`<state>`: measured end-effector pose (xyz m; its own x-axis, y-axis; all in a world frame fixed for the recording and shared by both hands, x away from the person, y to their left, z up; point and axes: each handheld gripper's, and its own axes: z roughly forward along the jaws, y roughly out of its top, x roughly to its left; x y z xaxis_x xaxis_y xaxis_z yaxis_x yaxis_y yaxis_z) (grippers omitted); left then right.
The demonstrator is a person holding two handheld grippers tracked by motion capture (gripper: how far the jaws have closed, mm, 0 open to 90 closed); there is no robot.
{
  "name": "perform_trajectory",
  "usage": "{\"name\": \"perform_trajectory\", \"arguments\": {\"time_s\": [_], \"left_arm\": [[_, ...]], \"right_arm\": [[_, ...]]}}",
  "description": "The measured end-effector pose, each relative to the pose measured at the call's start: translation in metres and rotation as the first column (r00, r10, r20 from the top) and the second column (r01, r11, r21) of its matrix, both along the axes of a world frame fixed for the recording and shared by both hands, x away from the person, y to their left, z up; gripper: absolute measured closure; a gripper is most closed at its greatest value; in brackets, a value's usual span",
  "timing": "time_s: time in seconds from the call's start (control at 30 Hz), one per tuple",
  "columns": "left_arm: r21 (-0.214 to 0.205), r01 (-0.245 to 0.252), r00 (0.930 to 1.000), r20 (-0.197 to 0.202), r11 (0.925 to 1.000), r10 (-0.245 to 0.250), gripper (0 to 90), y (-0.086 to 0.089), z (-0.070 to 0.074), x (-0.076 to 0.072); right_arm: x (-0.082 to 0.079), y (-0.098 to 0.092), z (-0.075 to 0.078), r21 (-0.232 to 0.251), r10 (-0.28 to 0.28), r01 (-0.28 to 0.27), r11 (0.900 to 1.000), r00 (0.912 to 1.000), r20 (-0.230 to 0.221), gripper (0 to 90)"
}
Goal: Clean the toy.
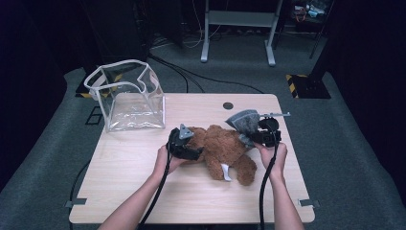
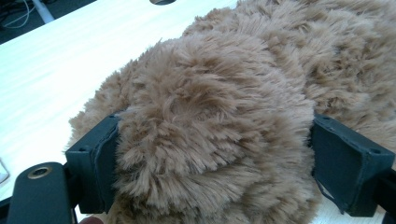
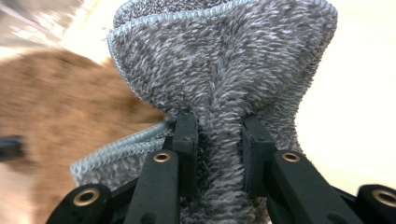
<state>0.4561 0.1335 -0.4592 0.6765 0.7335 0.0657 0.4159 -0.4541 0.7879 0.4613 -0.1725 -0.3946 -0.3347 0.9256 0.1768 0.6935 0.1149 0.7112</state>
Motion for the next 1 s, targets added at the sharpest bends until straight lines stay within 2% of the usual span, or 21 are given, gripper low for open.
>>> {"name": "perform_trajectory", "arguments": {"time_s": [0.07, 0.13, 0.23, 0.27, 0.37, 0.43, 0.5, 0.6, 0.63, 0.73, 1.0], "left_arm": [[-0.003, -0.001, 1.0000, 0.003, 1.0000, 0.001, 13.4, 0.000, 0.000, 0.000], [-0.009, -0.005, 1.0000, 0.005, 0.9999, 0.005, 13.2, -0.001, 0.000, 0.000], [-0.011, -0.007, 0.9999, 0.009, 0.9999, 0.007, 13.1, -0.001, 0.000, 0.000], [-0.018, -0.009, 0.9999, 0.007, 0.9998, 0.009, 13.1, -0.001, 0.000, 0.000], [-0.022, -0.005, 1.0000, -0.005, 0.9997, 0.004, 13.2, 0.000, 0.001, 0.000], [-0.022, -0.006, 1.0000, -0.002, 0.9997, 0.006, 13.2, 0.001, 0.001, 0.000], [-0.027, -0.006, 1.0000, -0.005, 0.9996, 0.006, 13.3, 0.002, 0.001, 0.001], [-0.045, -0.012, 0.9999, -0.013, 0.9989, 0.011, 13.3, 0.005, 0.000, 0.002], [-0.056, -0.017, 0.9997, -0.017, 0.9983, 0.016, 13.3, 0.005, 0.000, 0.002], [-0.055, -0.019, 0.9997, -0.019, 0.9983, 0.018, 13.3, 0.005, 0.000, 0.003], [-0.045, -0.015, 0.9998, -0.017, 0.9989, 0.014, 13.3, 0.005, 0.000, 0.003]], "right_arm": [[-0.003, 0.011, 0.011, 0.003, 0.035, -0.035, 0.9994, 0.9987, 0.037, 71.7], [-0.007, 0.026, 0.020, 0.012, 0.066, -0.066, 0.9977, 0.9968, 0.045, 71.7], [-0.008, 0.056, 0.025, -0.031, 0.132, -0.131, 0.9909, 0.9902, 0.046, 71.5], [-0.008, 0.067, 0.023, -0.059, 0.157, -0.154, 0.9863, 0.9863, 0.050, 71.4], [-0.008, 0.096, 0.016, -0.097, 0.192, -0.188, 0.9773, 0.9810, 0.030, 71.4], [-0.007, 0.109, 0.007, -0.106, 0.205, -0.202, 0.9737, 0.9787, 0.018, 71.4], [-0.005, 0.118, -0.002, -0.139, 0.217, -0.214, 0.9667, 0.9761, 0.005, 71.4], [-0.006, 0.120, -0.012, -0.130, 0.210, -0.210, 0.9691, 0.9776, -0.012, 71.6], [-0.006, 0.118, -0.013, -0.118, 0.209, -0.208, 0.9709, 0.9780, -0.009, 71.7], [-0.007, 0.110, -0.011, -0.111, 0.200, -0.200, 0.9735, 0.9797, -0.009, 71.7], [-0.014, 0.084, -0.008, -0.149, 0.169, -0.164, 0.9751, 0.9855, 0.018, 71.7]]}}
